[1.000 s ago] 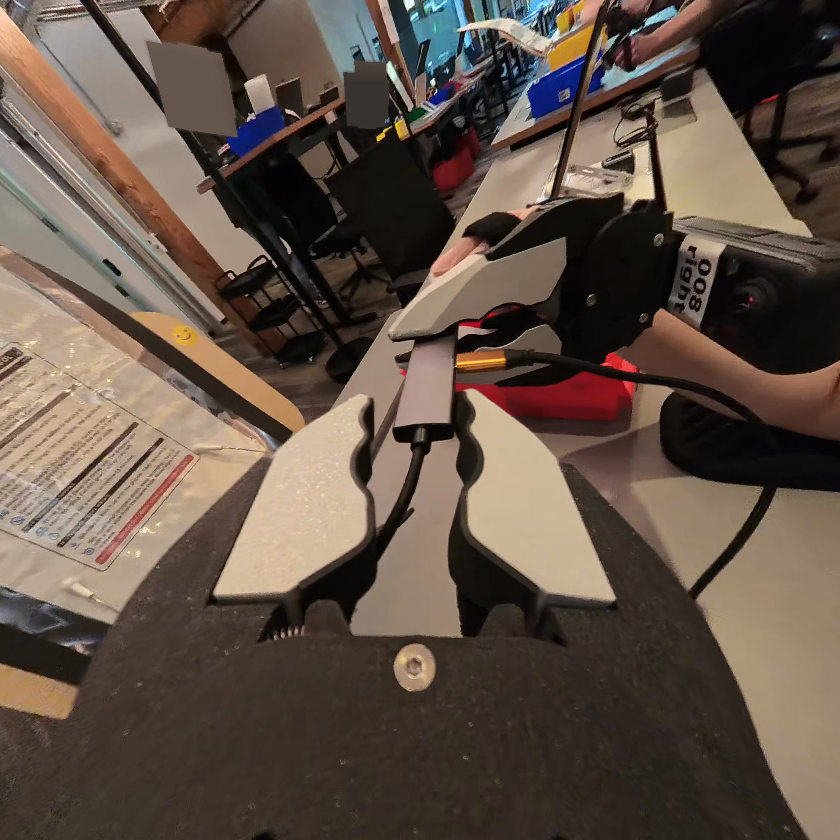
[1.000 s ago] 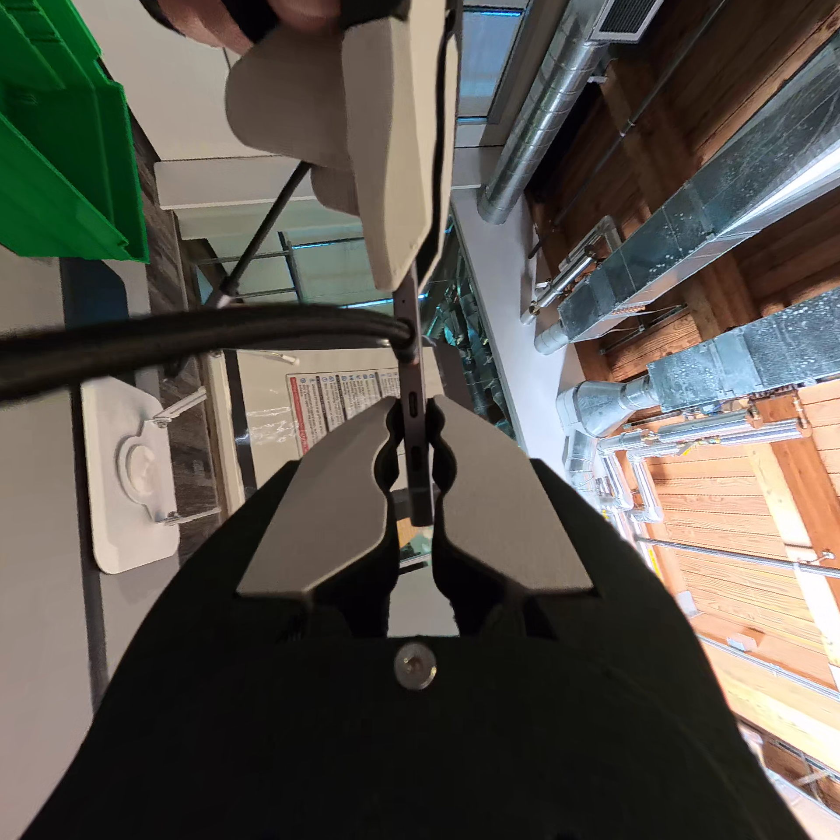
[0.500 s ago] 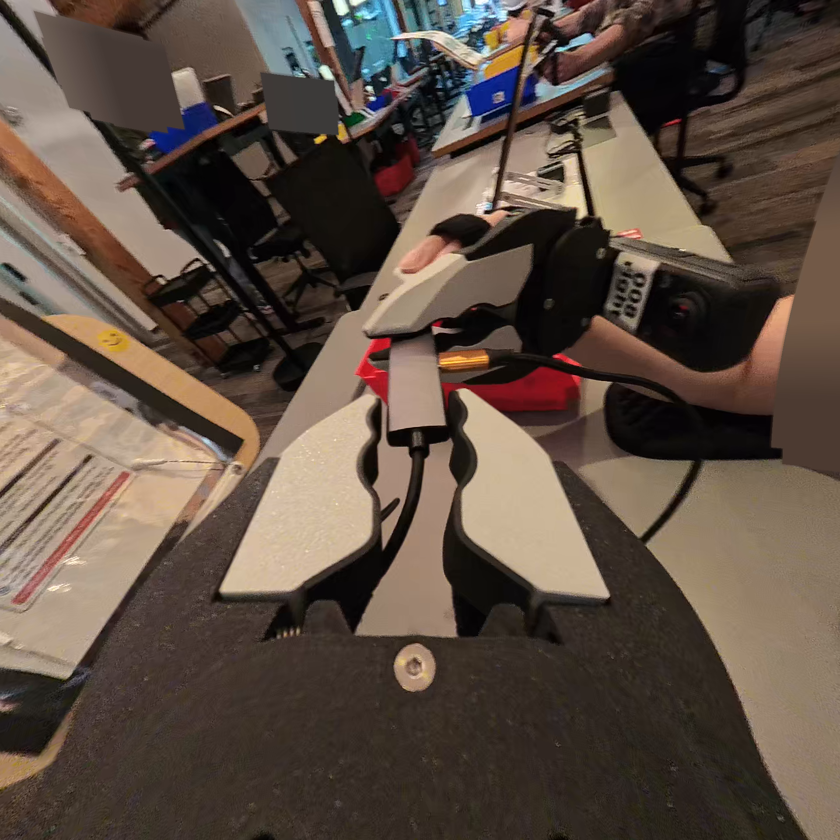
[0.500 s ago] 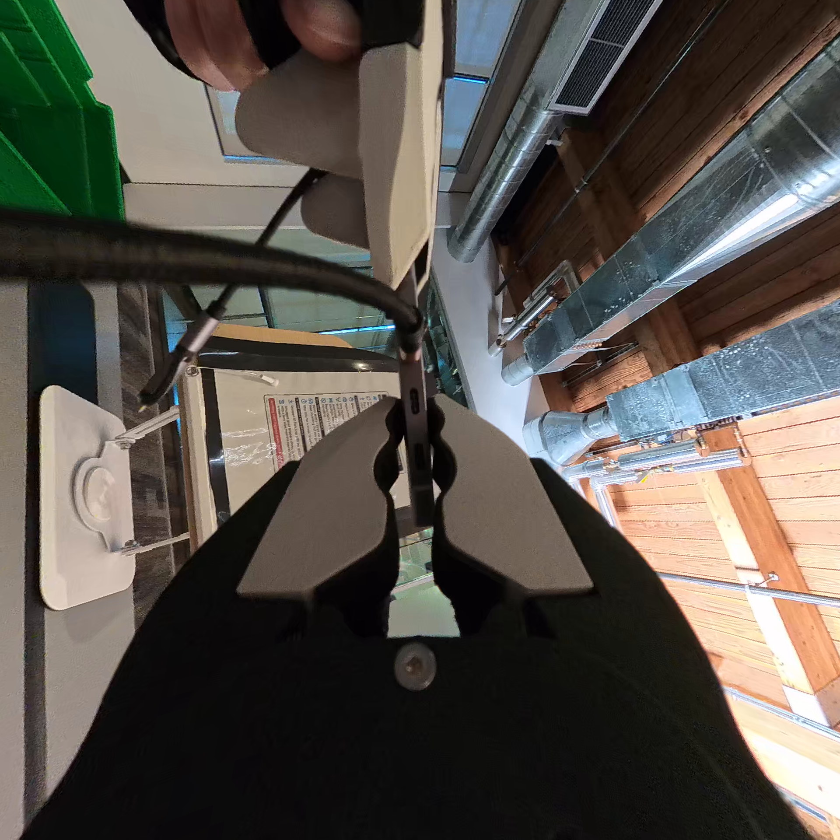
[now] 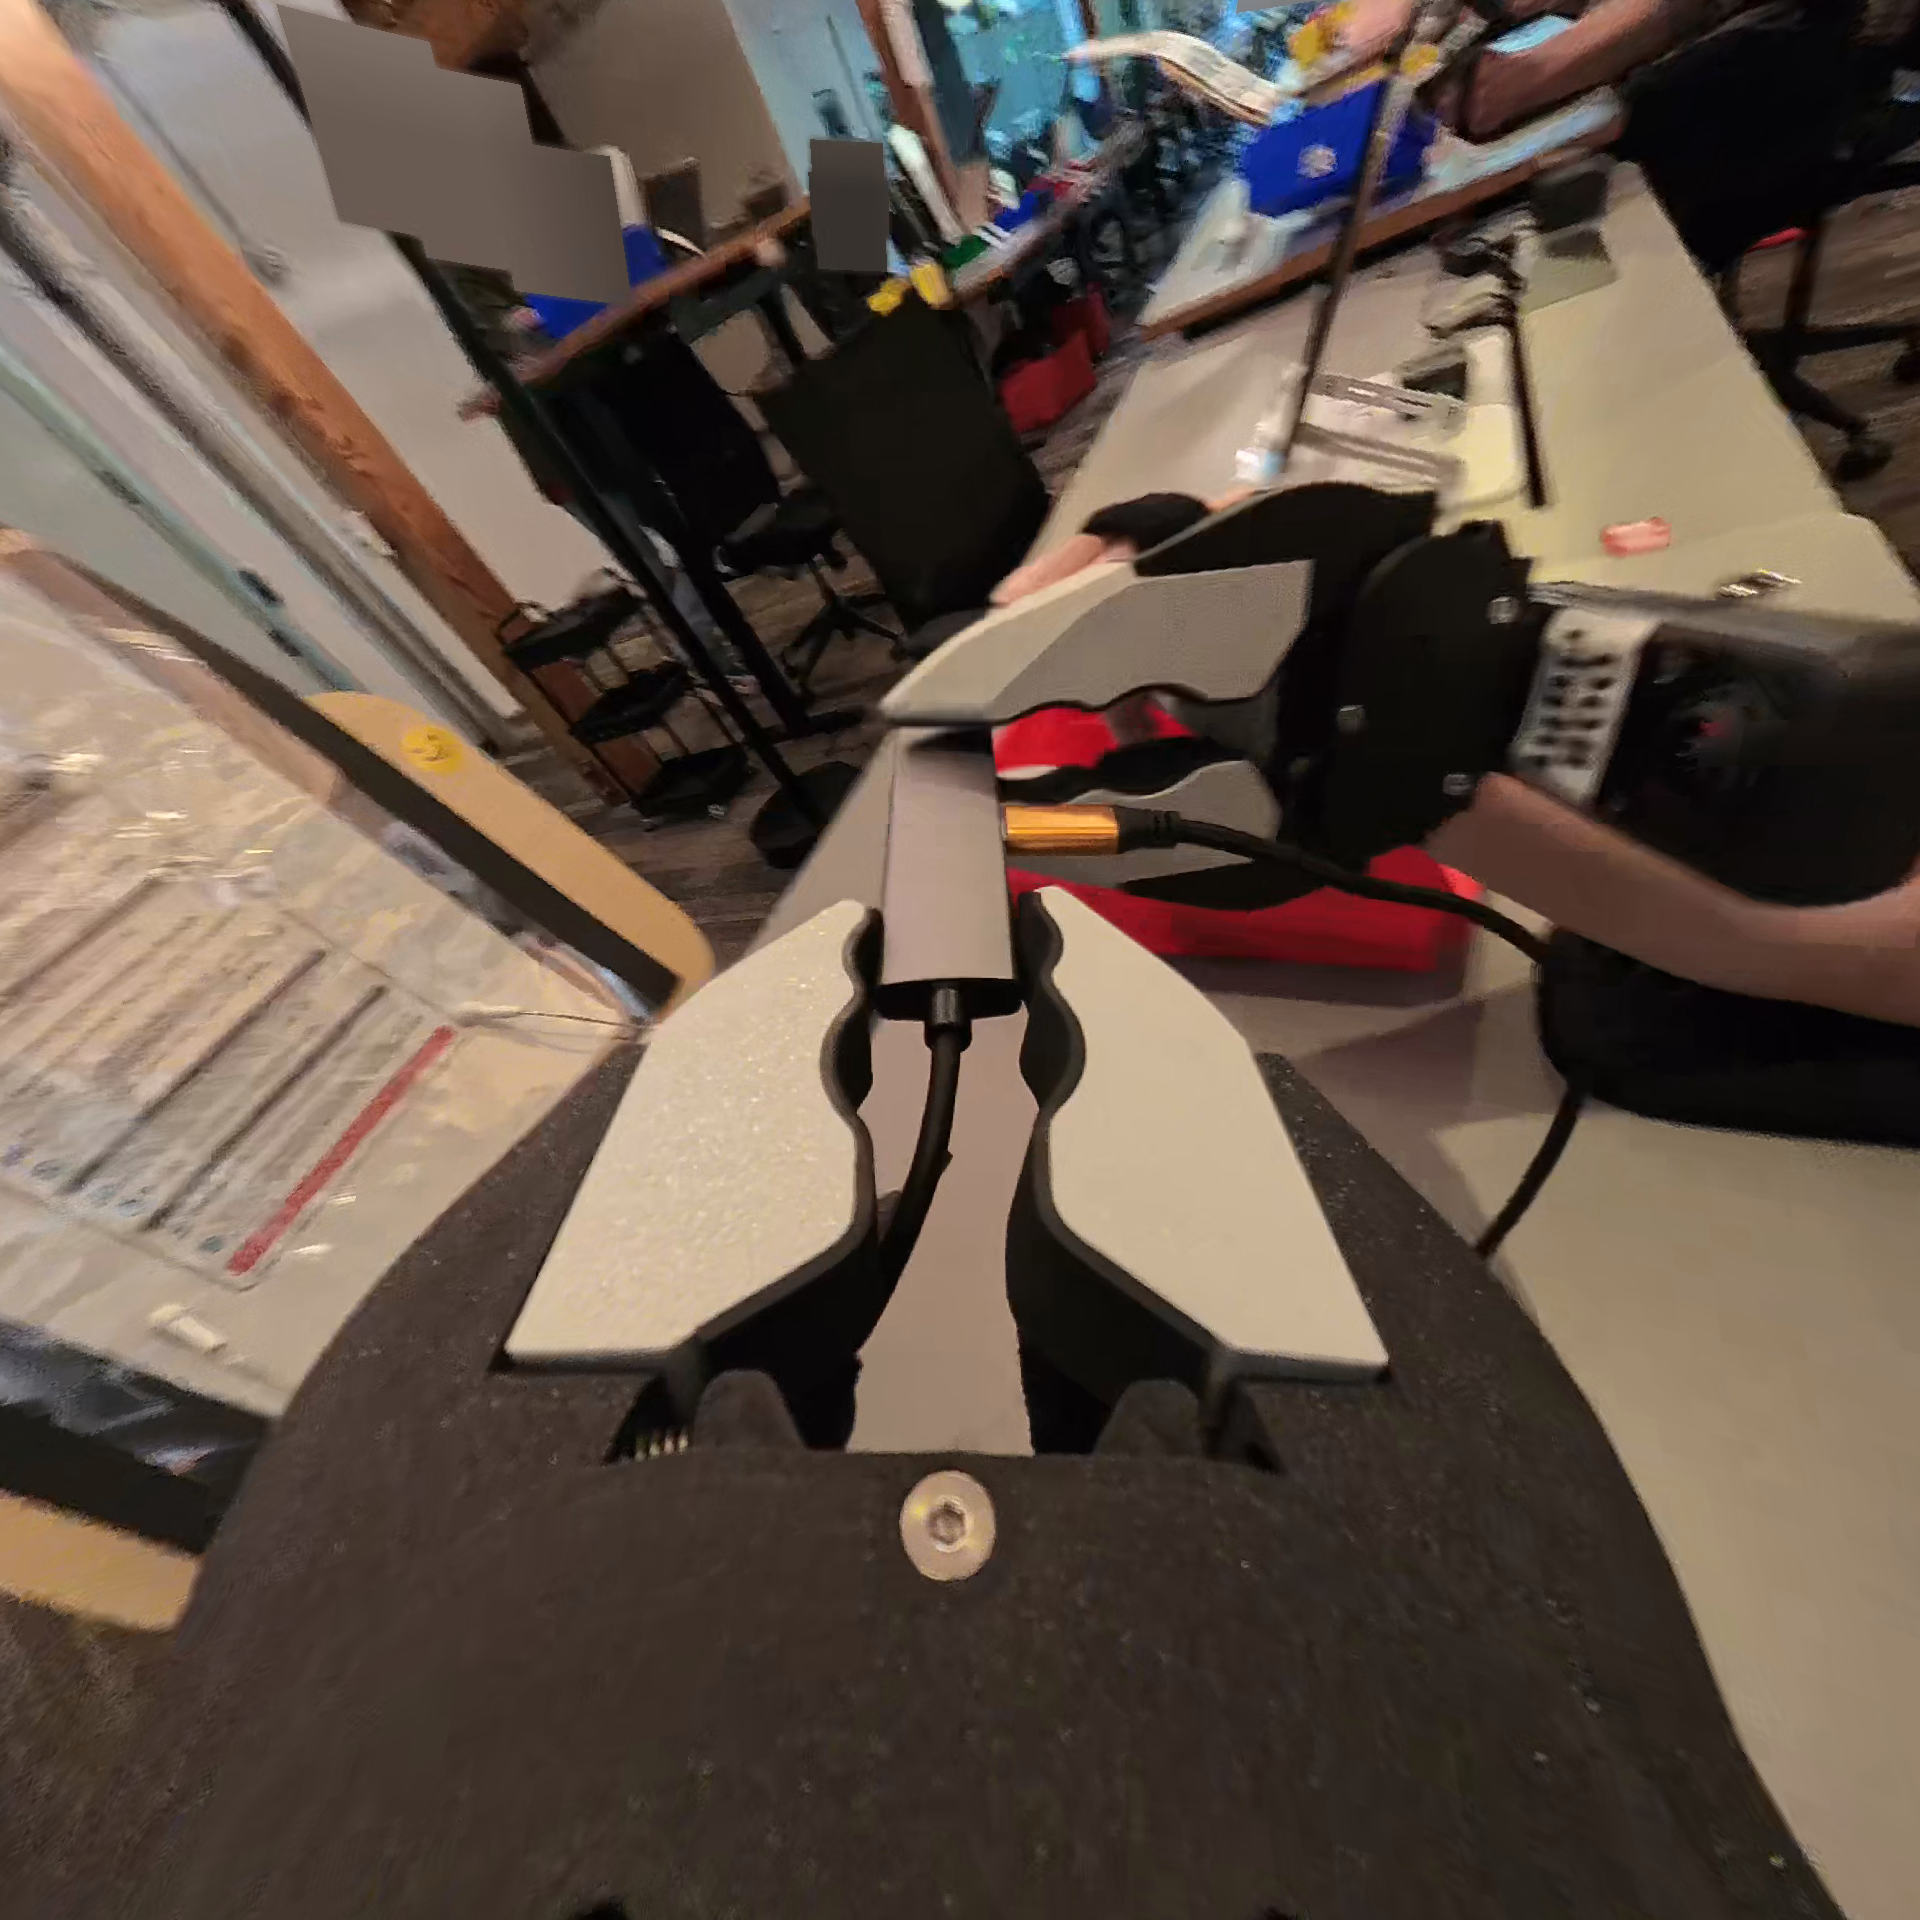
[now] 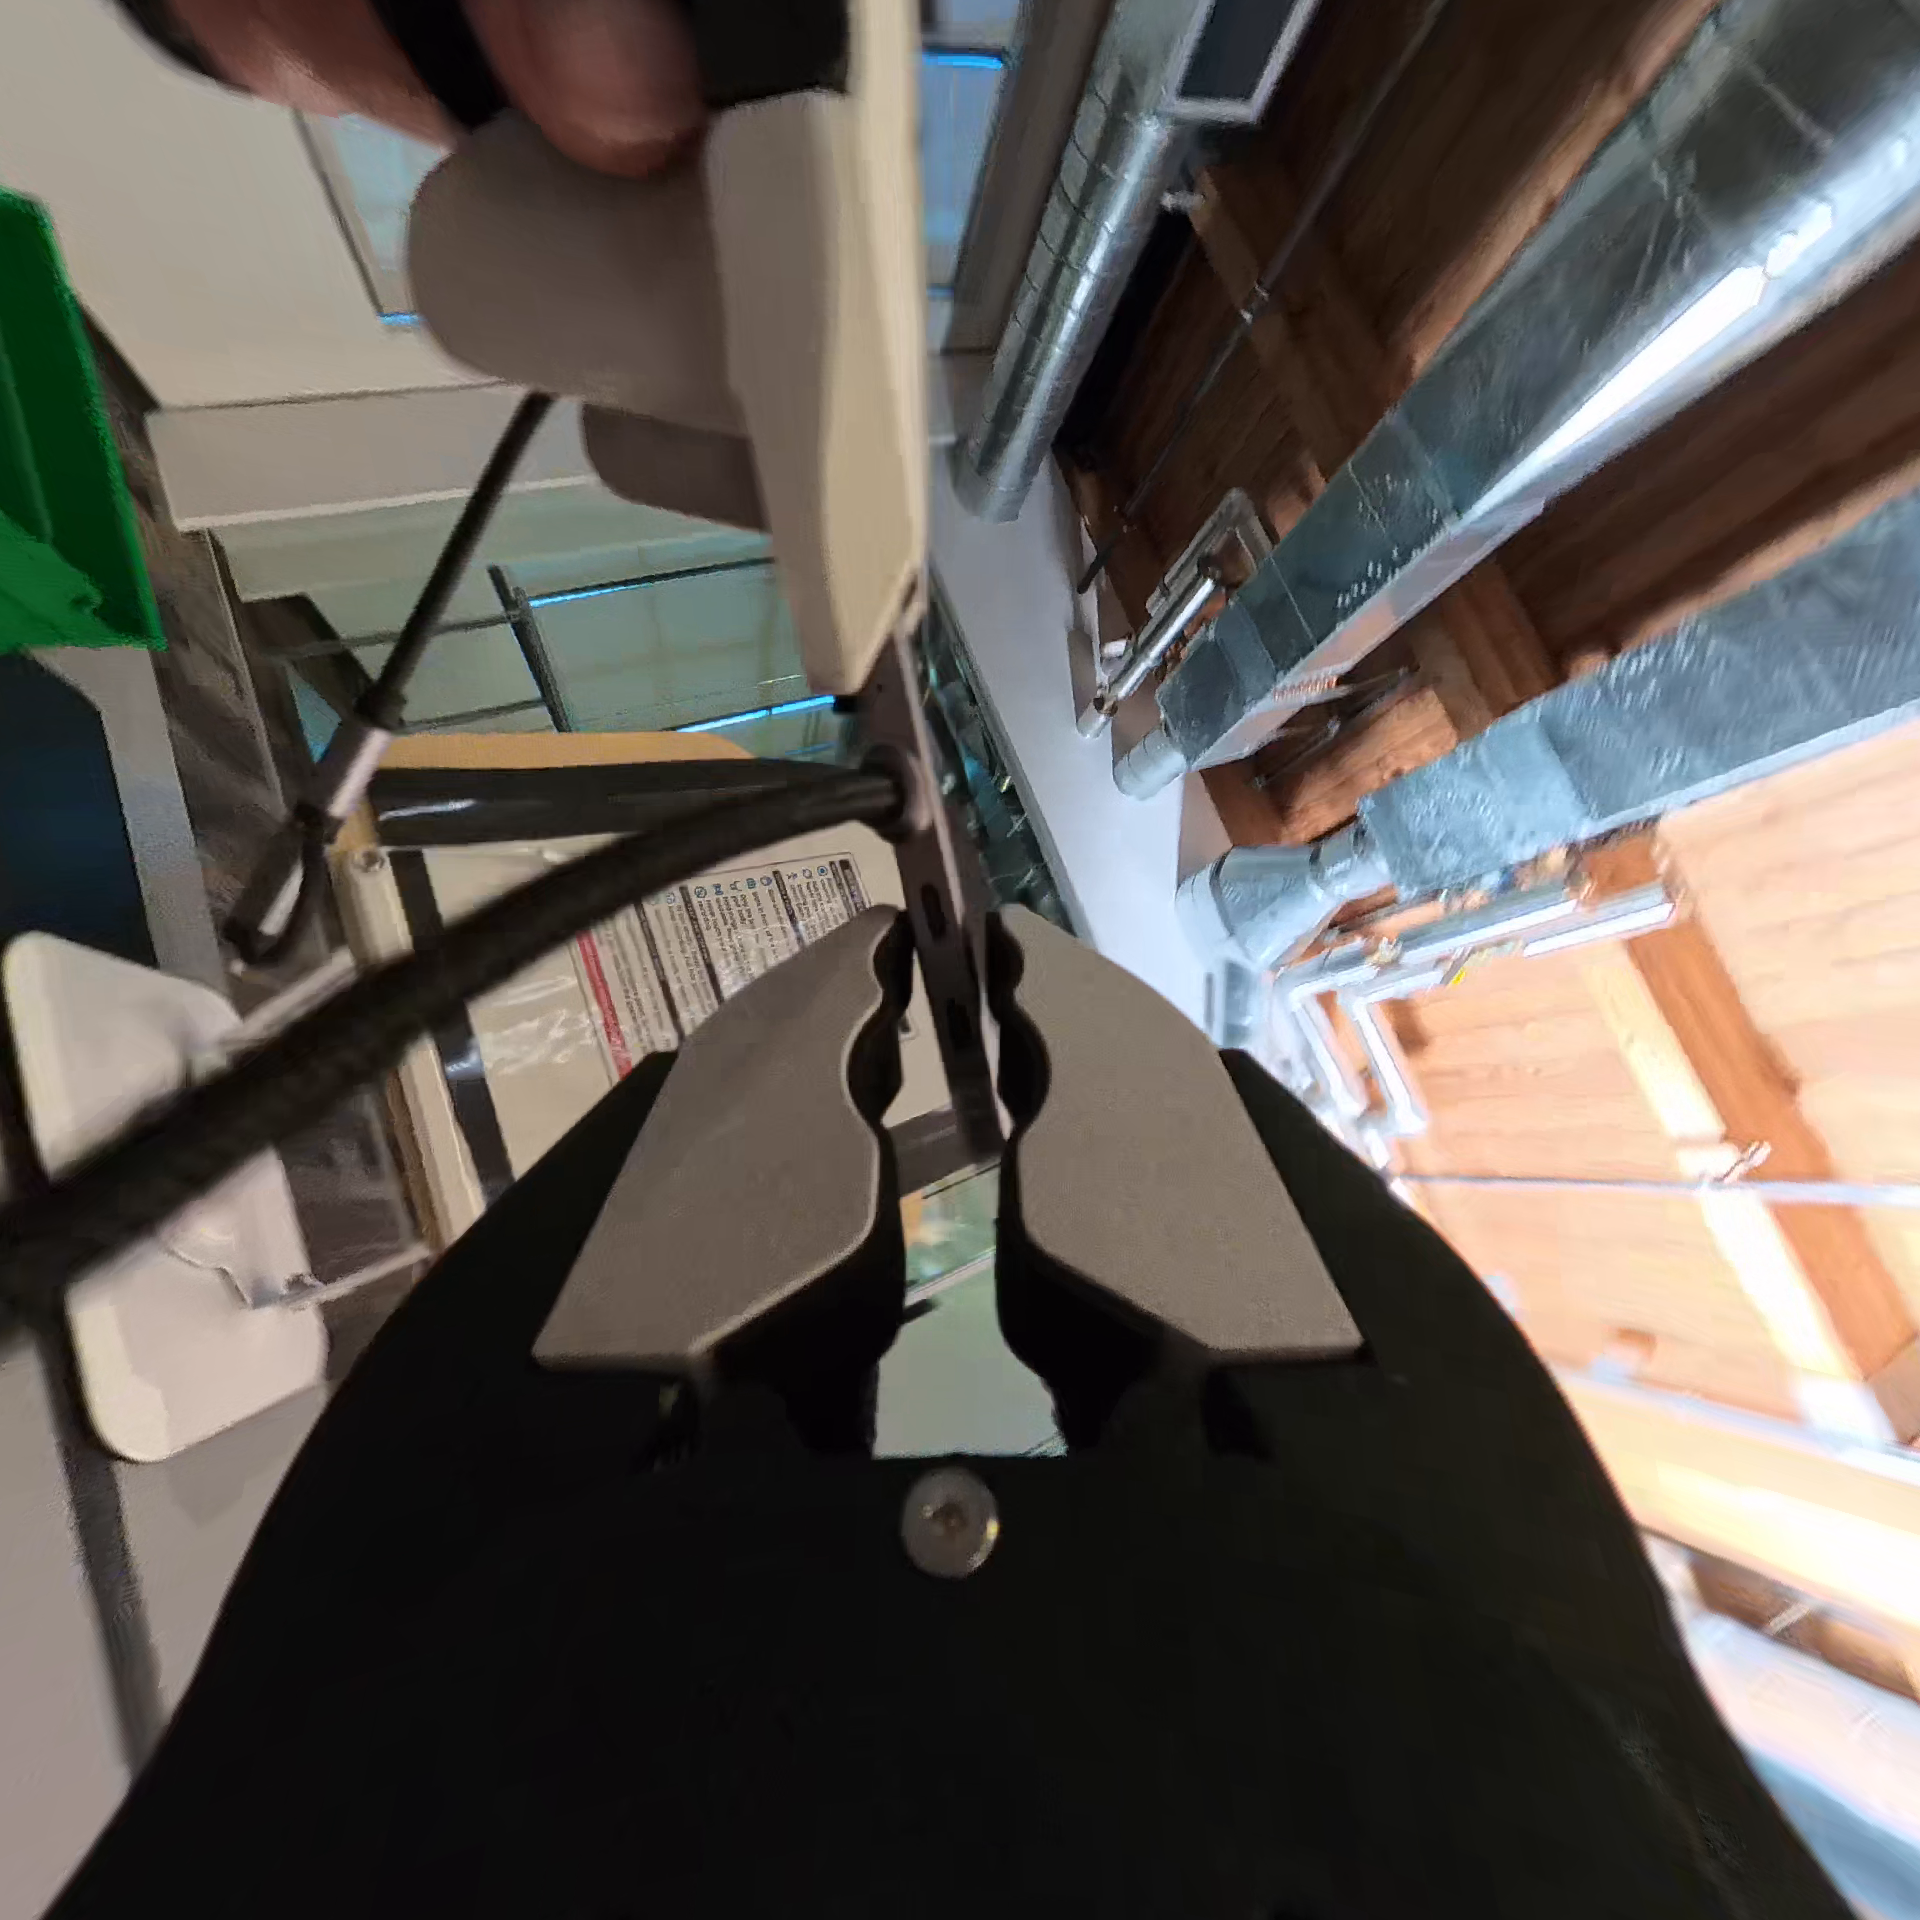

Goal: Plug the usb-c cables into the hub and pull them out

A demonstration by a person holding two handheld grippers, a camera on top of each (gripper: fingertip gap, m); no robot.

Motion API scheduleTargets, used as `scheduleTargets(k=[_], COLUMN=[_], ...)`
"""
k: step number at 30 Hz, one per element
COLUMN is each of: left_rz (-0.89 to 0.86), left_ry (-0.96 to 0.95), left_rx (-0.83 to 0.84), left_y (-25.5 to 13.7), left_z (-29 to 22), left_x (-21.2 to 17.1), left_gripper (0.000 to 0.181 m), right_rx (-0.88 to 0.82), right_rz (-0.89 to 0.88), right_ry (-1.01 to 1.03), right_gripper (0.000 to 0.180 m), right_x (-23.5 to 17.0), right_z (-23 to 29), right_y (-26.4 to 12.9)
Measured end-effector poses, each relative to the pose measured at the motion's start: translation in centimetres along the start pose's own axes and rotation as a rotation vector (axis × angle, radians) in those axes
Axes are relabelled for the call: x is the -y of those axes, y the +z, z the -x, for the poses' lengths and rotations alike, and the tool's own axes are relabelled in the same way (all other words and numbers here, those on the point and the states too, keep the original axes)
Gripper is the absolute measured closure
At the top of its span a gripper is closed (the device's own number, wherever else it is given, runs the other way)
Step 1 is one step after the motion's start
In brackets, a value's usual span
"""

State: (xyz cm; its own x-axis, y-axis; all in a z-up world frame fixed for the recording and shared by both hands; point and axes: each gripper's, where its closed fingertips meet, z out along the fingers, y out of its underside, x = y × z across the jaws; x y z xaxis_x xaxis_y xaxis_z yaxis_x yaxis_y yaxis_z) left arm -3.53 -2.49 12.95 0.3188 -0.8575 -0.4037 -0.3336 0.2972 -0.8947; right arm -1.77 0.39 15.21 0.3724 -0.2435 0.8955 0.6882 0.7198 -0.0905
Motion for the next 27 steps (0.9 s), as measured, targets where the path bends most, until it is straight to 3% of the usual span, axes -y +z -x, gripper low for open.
scheduleTargets(k=[1,5,8,10,12,16,19,27], left_rz=[-0.021,-0.075,-0.066,-0.066,-0.087,-0.081,-0.073,-0.063], left_ry=[0.006,0.044,0.089,0.086,0.062,0.045,0.049,0.059], left_rx=[0.06,0.275,0.429,0.466,0.475,0.469,0.454,0.437], left_y=[-0.2,-1.8,-2.6,-2.7,-2.5,-1.5,-0.7,0.0], left_z=[0.9,3.9,5.6,6.0,6.0,5.4,4.8,4.1], left_x=[0.3,1.0,1.0,0.9,1.0,0.8,0.7,0.7], left_gripper=[0.157,0.157,0.157,0.157,0.157,0.157,0.157,0.157], right_rx=[-0.004,-0.036,0.07,0.148,0.179,0.021,0.011,0.019], right_rz=[0.023,0.083,-0.095,-0.131,-0.018,0.035,0.064,0.084], right_ry=[0.07,0.53,1.136,1.352,1.366,1.218,1.098,1.141], right_gripper=[0.165,0.16,0.154,0.14,0.131,0.145,0.151,0.166], right_x=[-0.4,-1.6,0.8,2.0,1.7,1.1,1.4,0.6], right_z=[-0.5,-3.9,-5.6,-5.1,-3.0,-1.6,-0.7,0.2], right_y=[0.1,0.1,-0.2,0.2,1.1,1.3,1.5,1.5])
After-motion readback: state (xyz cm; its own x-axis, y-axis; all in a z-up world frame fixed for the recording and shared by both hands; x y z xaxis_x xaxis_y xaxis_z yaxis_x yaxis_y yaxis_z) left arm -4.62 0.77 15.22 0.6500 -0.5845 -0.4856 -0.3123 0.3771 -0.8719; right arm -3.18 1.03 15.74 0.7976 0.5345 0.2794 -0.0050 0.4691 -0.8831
